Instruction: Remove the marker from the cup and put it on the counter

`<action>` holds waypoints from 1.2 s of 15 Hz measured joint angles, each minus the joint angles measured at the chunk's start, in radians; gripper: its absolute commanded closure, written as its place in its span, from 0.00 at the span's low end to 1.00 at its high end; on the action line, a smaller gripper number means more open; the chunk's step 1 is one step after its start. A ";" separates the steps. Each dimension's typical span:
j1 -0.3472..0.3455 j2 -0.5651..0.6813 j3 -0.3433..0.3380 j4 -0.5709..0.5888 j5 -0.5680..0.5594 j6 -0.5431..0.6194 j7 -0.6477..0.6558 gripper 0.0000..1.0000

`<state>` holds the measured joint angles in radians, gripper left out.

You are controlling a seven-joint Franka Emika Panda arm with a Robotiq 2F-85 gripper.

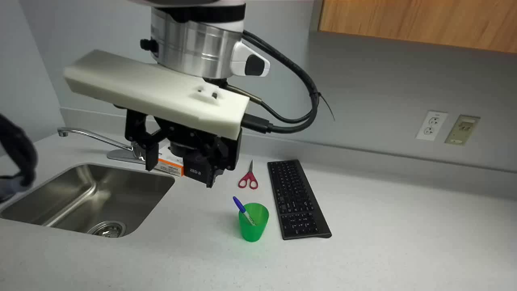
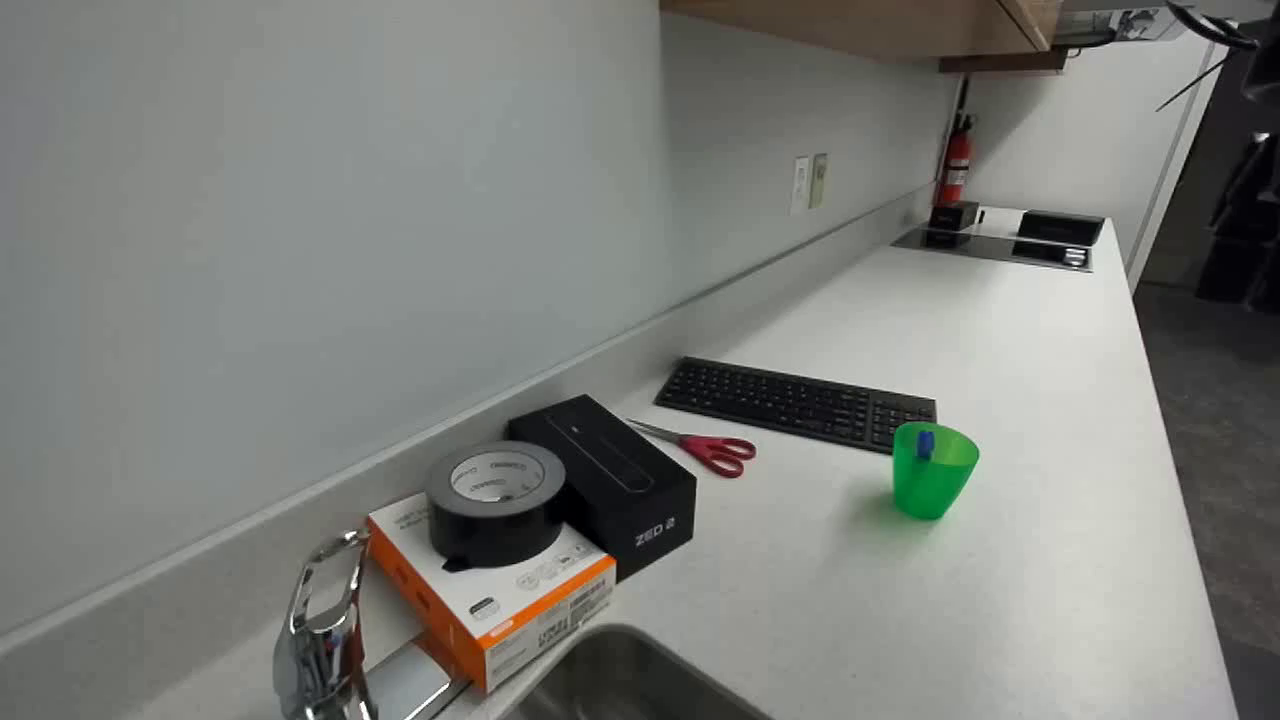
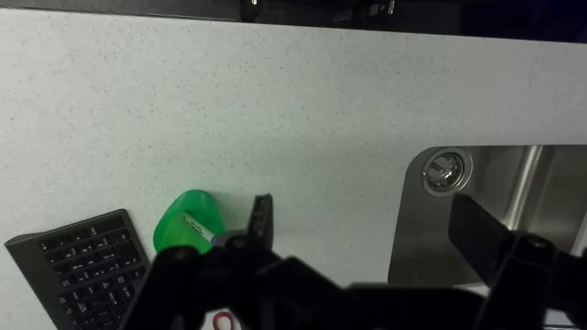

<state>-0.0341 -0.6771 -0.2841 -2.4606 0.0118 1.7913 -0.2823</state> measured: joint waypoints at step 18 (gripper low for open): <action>-0.092 0.364 0.145 -0.061 -0.191 0.465 0.281 0.00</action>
<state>-0.1265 -0.3132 -0.1387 -2.5215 -0.1788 2.2559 -0.0011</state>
